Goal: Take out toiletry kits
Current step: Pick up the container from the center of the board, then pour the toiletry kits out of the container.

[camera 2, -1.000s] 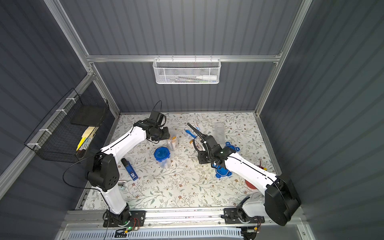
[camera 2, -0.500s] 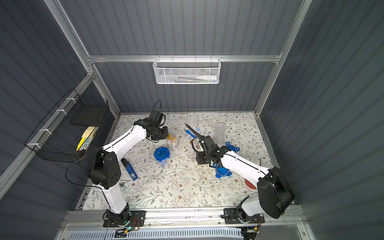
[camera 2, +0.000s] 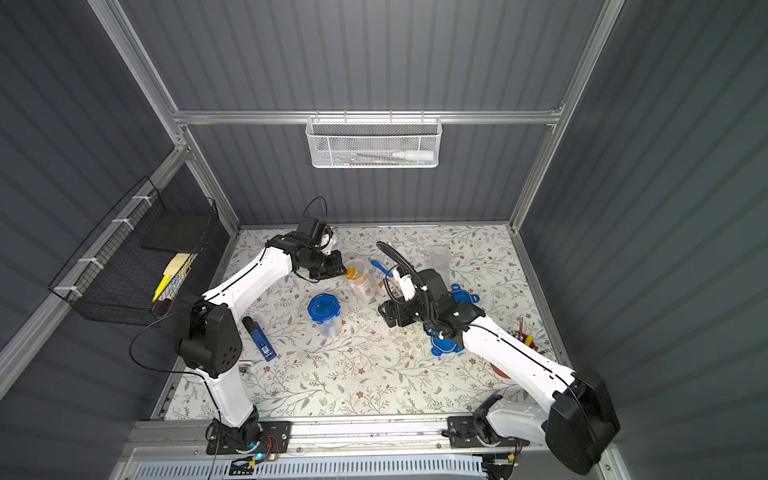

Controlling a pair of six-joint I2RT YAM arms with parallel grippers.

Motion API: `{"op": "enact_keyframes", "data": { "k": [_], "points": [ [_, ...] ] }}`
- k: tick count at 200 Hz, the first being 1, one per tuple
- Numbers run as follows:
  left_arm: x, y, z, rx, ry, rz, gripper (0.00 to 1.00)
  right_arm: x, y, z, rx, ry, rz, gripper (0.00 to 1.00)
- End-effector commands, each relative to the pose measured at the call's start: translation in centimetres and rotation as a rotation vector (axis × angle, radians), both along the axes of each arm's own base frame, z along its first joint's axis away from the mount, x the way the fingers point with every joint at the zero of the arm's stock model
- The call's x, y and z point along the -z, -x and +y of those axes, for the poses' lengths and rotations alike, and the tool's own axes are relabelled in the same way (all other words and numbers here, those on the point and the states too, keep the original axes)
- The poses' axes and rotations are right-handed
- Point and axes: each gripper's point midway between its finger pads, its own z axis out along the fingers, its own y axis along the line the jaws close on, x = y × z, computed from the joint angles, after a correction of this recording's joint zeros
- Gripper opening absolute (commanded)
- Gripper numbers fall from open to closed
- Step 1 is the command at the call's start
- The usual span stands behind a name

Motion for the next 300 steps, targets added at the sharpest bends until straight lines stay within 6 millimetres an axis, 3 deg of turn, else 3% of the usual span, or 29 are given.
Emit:
{"op": "enact_keyframes", "data": {
  "k": [1,62,113,156,182,213,218,269,300],
  "points": [
    [-5.0,0.9,-3.1,0.119,0.210,-0.040,0.00,-1.2,0.4,-0.5,-0.035,0.010,-0.085,0.99],
    [-8.4,3.4,-5.9,0.255,0.457,0.019,0.00,-2.0,1.2,-3.7,0.039,0.057,-0.207,0.99],
    [-9.8,5.5,-6.7,0.330,0.570,0.063,0.00,-2.8,0.6,-3.2,0.011,0.054,-0.309,0.99],
    [-10.3,6.3,-7.1,0.358,0.599,0.076,0.00,-4.0,-2.4,-2.3,0.024,0.110,-0.408,0.99],
    [-10.6,6.6,-7.3,0.370,0.609,0.079,0.00,-3.7,-4.5,-1.8,0.045,0.171,-0.413,0.99],
    [-10.7,6.8,-7.5,0.383,0.627,0.084,0.00,-4.3,-5.6,-0.9,0.046,0.151,-0.448,0.99],
    [-10.7,6.8,-7.6,0.386,0.629,0.086,0.00,-3.4,-6.1,-0.6,0.045,0.165,-0.435,0.99],
    [-11.7,7.2,-7.9,0.405,0.672,0.090,0.00,-2.5,-7.1,0.6,0.011,0.169,-0.468,0.99],
    [-11.0,7.7,-8.3,0.401,0.675,0.117,0.00,-2.4,-7.1,1.2,0.004,0.149,-0.455,0.99]
  ]
}}
